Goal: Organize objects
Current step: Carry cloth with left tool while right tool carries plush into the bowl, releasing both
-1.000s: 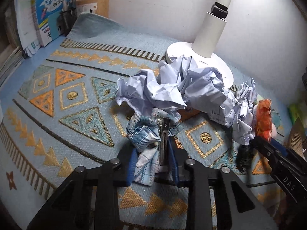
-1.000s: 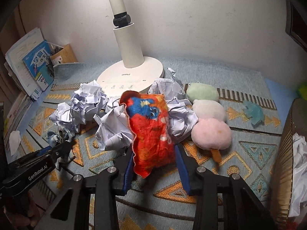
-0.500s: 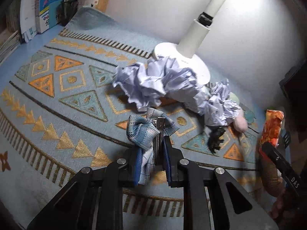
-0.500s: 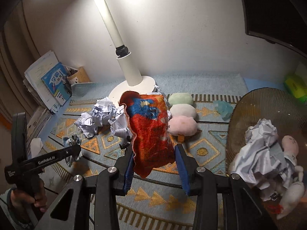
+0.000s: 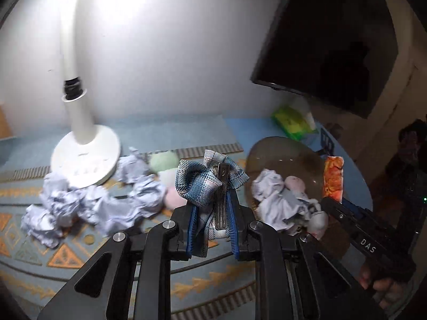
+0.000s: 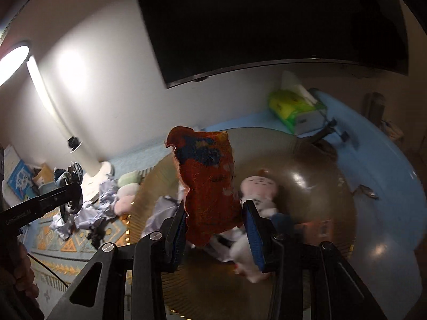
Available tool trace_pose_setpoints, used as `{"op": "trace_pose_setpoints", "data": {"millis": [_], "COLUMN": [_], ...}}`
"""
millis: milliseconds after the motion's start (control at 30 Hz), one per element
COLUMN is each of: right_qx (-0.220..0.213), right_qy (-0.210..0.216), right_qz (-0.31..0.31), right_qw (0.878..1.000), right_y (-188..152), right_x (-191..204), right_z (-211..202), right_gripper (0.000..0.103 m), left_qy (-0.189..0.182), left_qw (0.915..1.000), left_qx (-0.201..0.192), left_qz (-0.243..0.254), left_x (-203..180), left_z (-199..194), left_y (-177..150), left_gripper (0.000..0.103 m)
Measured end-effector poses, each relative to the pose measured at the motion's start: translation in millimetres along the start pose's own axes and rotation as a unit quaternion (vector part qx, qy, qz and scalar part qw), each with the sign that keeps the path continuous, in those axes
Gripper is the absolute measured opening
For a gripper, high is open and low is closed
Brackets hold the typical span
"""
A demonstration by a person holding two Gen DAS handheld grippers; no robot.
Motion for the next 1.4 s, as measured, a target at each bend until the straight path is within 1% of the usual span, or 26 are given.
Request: {"op": "trace_pose_setpoints", "data": {"millis": [100, 200, 300, 433, 500, 533, 600, 633, 667, 700, 733, 767, 900, 1033, 1133, 1233, 1300, 1400], "right_qx": [-0.008, -0.004, 0.012, 0.024, 0.02, 0.021, 0.028, 0.028, 0.023, 0.015, 0.005, -0.002, -0.012, -0.022, -0.03, -0.031, -0.024, -0.016], "right_qy": [-0.031, -0.052, -0.067, -0.075, -0.082, -0.09, -0.111, -0.118, -0.124, -0.13, -0.133, -0.131, -0.116, -0.094, -0.061, -0.022, 0.004, 0.039], "right_qz": [0.026, 0.034, 0.026, 0.016, 0.003, -0.008, -0.033, -0.041, -0.045, -0.044, -0.04, -0.034, -0.015, 0.002, 0.015, 0.016, 0.007, -0.025], "right_qw": [0.999, 0.998, 0.997, 0.997, 0.996, 0.996, 0.993, 0.992, 0.991, 0.99, 0.99, 0.991, 0.993, 0.995, 0.998, 0.999, 1.0, 0.999], "right_y": [2.4, -0.5, -7.7, -14.5, -16.2, -16.2, -16.0, -16.0, -16.2, -15.9, -15.8, -15.5, -14.2, -6.5, -2.1, 1.4, 3.5, 2.4], "right_x": [-27.0, -42.2, -45.3, -45.4, -42.9, -40.7, -37.2, -35.9, -34.9, -34.6, -34.6, -34.8, -33.7, -25.8, -13.0, 6.9, 24.1, 53.9], "right_z": [-7.4, -12.4, -9.9, -9.4, -10.3, -9.3, -5.0, -3.9, -4.7, -7.0, -9.5, -11.3, -15.6, -18.6, -21.8, -21.5, -18.6, -16.5], "right_gripper": [0.039, 0.039, 0.039, 0.039, 0.039, 0.039, 0.044, 0.054, 0.065, 0.069, 0.076, 0.08, 0.081, 0.082, 0.086, 0.089, 0.089, 0.089], "left_qy": [-0.03, -0.056, -0.06, -0.069, -0.065, -0.062, -0.064, -0.067, -0.073, -0.081, -0.093, -0.104, -0.108, -0.086, -0.057, -0.018, 0.003, 0.025], "left_qw": [0.9989, 0.996, 0.9926, 0.9892, 0.9886, 0.9881, 0.9857, 0.9847, 0.9847, 0.9853, 0.9856, 0.9856, 0.99, 0.9951, 0.998, 0.9996, 0.9998, 0.9996], "left_qx": [0.014, 0.036, 0.063, 0.094, 0.1, 0.104, 0.121, 0.128, 0.129, 0.124, 0.118, 0.115, 0.075, 0.044, 0.024, 0.018, 0.012, -0.009], "left_qz": [0.033, 0.059, 0.084, 0.089, 0.092, 0.095, 0.099, 0.098, 0.093, 0.086, 0.077, 0.069, 0.05, 0.025, 0.011, 0.014, 0.013, 0.011], "left_x": [-38.4, -69.7, -94.2, -110.9, -115.7, -117.3, -118.4, -117.1, -114.5, -112.0, -109.1, -106.5, -94.0, -76.1, -59.1, -44.3, -32.8, -14.3], "left_z": [23.3, 45.9, 70.2, 91.9, 97.2, 99.2, 104.1, 104.1, 102.0, 98.4, 93.2, 88.1, 65.1, 48.2, 34.2, 26.8, 19.2, 0.7], "left_y": [8.1, 10.9, 3.8, -6.7, -9.2, -10.2, -11.5, -12.4, -12.4, -11.4, -10.2, -8.4, -0.3, 4.9, 6.1, 6.3, 6.8, 5.9], "left_gripper": [0.017, 0.018, 0.018, 0.021, 0.026, 0.031, 0.035, 0.041, 0.05, 0.057, 0.078, 0.103, 0.102, 0.102, 0.102, 0.102, 0.102, 0.102]}}
Point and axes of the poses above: each gripper's, at about its wrist camera, not at the fingertips, and z roughly the way its jaws point, x to its left, y to its top, the point moved 3 cm from there along z, roughly the way its jaws point, and after that the axes turned 5 degrees about -x, right-handed, at the moved point
